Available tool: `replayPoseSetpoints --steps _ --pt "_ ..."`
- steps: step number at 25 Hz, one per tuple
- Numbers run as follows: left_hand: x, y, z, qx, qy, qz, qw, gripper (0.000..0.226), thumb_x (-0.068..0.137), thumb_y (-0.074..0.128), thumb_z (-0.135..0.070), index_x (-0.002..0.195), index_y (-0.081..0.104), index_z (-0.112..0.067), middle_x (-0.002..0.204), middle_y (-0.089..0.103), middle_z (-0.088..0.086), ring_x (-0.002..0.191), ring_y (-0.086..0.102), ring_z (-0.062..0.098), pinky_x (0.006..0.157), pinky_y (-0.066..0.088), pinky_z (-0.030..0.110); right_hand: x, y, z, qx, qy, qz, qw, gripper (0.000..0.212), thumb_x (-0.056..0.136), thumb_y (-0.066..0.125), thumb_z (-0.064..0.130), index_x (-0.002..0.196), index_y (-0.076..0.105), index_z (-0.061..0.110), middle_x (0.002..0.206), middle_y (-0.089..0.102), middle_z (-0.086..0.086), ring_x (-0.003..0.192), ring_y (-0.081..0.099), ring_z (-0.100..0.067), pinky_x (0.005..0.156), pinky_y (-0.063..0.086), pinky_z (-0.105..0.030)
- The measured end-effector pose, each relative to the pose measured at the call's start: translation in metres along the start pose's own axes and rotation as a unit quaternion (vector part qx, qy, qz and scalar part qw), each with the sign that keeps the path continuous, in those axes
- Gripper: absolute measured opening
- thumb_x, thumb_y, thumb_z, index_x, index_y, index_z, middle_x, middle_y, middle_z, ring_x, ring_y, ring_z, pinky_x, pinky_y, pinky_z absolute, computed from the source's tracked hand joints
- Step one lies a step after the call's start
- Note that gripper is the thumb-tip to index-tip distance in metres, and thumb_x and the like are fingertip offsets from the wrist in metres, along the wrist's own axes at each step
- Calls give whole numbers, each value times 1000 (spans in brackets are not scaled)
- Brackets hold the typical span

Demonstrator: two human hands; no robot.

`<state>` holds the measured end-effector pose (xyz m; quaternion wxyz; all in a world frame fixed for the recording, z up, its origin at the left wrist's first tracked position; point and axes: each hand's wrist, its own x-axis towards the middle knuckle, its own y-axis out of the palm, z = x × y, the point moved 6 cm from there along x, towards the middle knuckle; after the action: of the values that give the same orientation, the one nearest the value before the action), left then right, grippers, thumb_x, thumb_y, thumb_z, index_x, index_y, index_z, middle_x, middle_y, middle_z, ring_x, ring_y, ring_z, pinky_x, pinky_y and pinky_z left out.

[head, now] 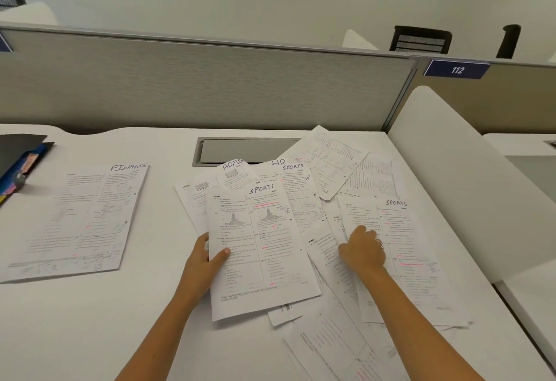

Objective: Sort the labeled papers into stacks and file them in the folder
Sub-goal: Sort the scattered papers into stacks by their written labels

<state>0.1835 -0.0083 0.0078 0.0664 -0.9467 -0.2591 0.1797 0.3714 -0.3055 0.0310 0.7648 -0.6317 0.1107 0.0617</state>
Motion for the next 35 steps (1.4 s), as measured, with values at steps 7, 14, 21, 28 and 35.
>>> replayPoseSetpoints --steps 7,14,21,28,35 --pt "1 -1 3 -29 -14 -6 999 34 96 54 -28 129 47 -23 116 66 0 94 69 19 77 59 39 -7 -36 18 -10 -83 -78 993 27 88 53 4 68 38 13 72 50 -1 60 45 -14 48 34 -21" --pt "4 -1 7 -50 -34 -10 998 22 98 49 -31 109 63 -18 104 72 0 92 70 21 84 57 48 -67 -20 143 128 -239 -19 962 23 87 48 8 65 49 8 63 46 -1 55 45 -15 45 34 -23" --pt "1 0 0 -71 -28 -13 997 43 100 36 -47 99 67 -16 92 72 12 85 70 32 78 57 46 -105 34 207 191 -264 113 939 44 94 46 29 55 32 17 57 36 3 49 32 -9 44 25 -23" --pt "5 -1 5 -29 -10 -41 999 16 89 64 -31 93 69 -16 89 75 -3 83 72 18 77 59 39 -69 29 177 283 -220 125 925 33 94 48 41 75 58 15 72 58 1 70 57 -17 67 48 -32" --pt "9 -1 12 -45 -33 -37 998 17 89 66 -25 94 68 -8 91 76 0 84 73 20 78 59 47 44 -15 106 159 -51 6 986 41 84 61 24 119 49 7 120 53 -12 116 46 -34 88 44 -40"
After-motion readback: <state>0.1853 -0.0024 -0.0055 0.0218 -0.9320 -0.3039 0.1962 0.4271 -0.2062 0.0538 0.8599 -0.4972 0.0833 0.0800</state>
